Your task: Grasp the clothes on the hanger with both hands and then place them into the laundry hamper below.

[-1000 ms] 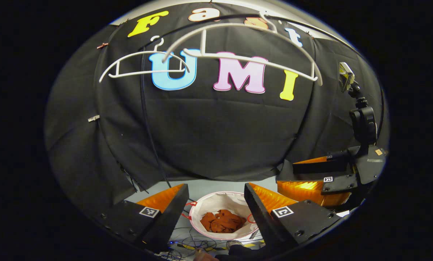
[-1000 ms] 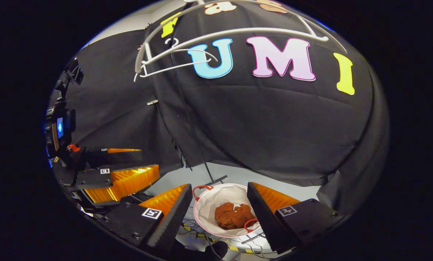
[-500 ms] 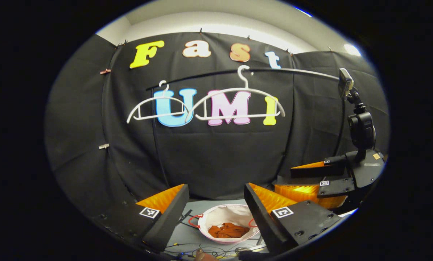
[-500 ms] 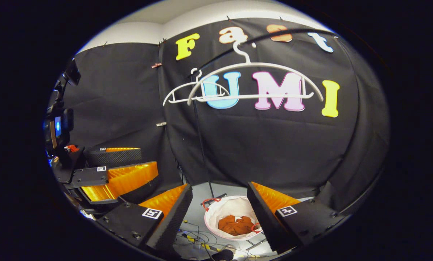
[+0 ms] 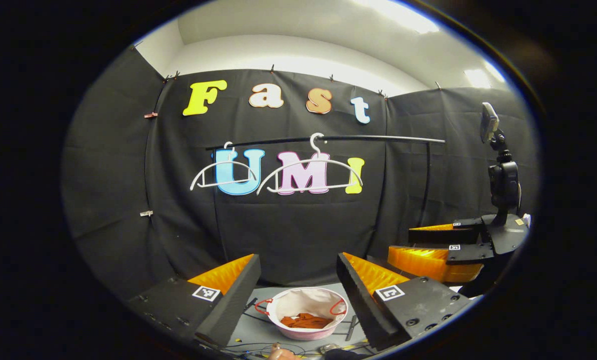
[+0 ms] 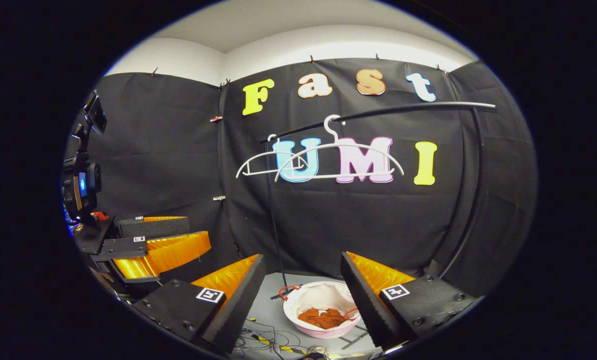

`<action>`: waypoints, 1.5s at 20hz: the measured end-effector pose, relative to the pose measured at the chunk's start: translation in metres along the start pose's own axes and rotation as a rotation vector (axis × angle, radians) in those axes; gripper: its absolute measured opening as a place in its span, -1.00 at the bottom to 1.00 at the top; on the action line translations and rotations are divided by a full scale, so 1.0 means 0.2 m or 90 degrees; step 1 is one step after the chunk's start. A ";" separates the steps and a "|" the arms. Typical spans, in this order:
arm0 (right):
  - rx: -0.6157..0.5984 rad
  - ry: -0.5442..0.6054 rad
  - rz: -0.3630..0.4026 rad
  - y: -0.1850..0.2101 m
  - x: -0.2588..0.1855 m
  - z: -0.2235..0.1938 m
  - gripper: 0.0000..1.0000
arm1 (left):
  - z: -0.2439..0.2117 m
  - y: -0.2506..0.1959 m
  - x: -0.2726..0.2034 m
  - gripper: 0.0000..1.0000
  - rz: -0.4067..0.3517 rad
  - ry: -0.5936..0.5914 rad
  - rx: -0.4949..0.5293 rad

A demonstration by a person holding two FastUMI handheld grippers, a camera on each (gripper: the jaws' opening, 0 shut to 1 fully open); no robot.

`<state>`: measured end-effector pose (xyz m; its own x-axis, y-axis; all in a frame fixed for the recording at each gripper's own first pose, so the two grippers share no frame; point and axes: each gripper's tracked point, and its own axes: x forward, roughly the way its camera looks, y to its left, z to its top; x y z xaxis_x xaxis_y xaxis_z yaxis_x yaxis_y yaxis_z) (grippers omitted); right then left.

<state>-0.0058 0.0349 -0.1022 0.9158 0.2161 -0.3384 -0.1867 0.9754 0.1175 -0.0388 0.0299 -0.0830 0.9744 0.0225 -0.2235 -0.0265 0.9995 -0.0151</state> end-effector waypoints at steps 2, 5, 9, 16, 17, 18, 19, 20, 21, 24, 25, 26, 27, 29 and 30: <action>-0.005 -0.039 -0.011 0.00 -0.09 0.12 0.96 | 0.06 -0.02 -0.06 0.94 -0.003 -0.015 0.000; -0.006 -0.105 -0.032 -0.02 -0.22 0.31 0.96 | 0.17 -0.05 -0.13 0.90 -0.002 -0.046 0.011; 0.002 -0.165 -0.043 -0.06 -0.31 0.47 0.95 | 0.31 -0.12 -0.20 0.96 -0.003 -0.085 0.014; 0.017 -0.220 -0.058 -0.24 -0.44 0.58 0.95 | 0.54 -0.32 -0.17 0.92 -0.023 -0.142 -0.009; 0.016 -0.229 -0.064 -0.28 -0.46 0.60 0.95 | 0.56 -0.34 -0.16 0.93 -0.028 -0.151 -0.015; 0.012 -0.231 -0.068 -0.31 -0.48 0.60 0.89 | 0.57 -0.37 -0.15 0.94 -0.030 -0.155 -0.020; 0.009 -0.232 -0.071 -0.34 -0.49 0.60 0.94 | 0.57 -0.40 -0.15 0.93 -0.035 -0.153 -0.021; 0.010 -0.234 -0.073 -0.36 -0.50 0.61 0.94 | 0.56 -0.42 -0.13 0.92 -0.039 -0.150 -0.018; 0.013 -0.237 -0.072 -0.37 -0.51 0.62 1.00 | 0.56 -0.45 -0.11 0.92 -0.042 -0.147 -0.012; 0.015 -0.243 -0.070 -0.41 -0.52 0.63 0.94 | 0.54 -0.50 -0.08 0.94 -0.046 -0.137 0.000; 0.012 -0.244 -0.070 -0.42 -0.51 0.64 0.94 | 0.55 -0.51 -0.07 0.93 -0.046 -0.137 0.001; 0.009 -0.247 -0.072 -0.43 -0.51 0.64 0.94 | 0.56 -0.51 -0.06 0.93 -0.046 -0.140 0.003; 0.006 -0.249 -0.073 -0.44 -0.52 0.65 0.94 | 0.57 -0.51 -0.05 0.93 -0.046 -0.144 0.003; 0.003 -0.252 -0.075 -0.45 -0.51 0.67 0.94 | 0.59 -0.51 -0.05 0.90 -0.045 -0.149 0.003; 0.001 -0.256 -0.078 -0.46 -0.50 0.67 0.94 | 0.59 -0.51 -0.04 0.90 -0.046 -0.151 0.002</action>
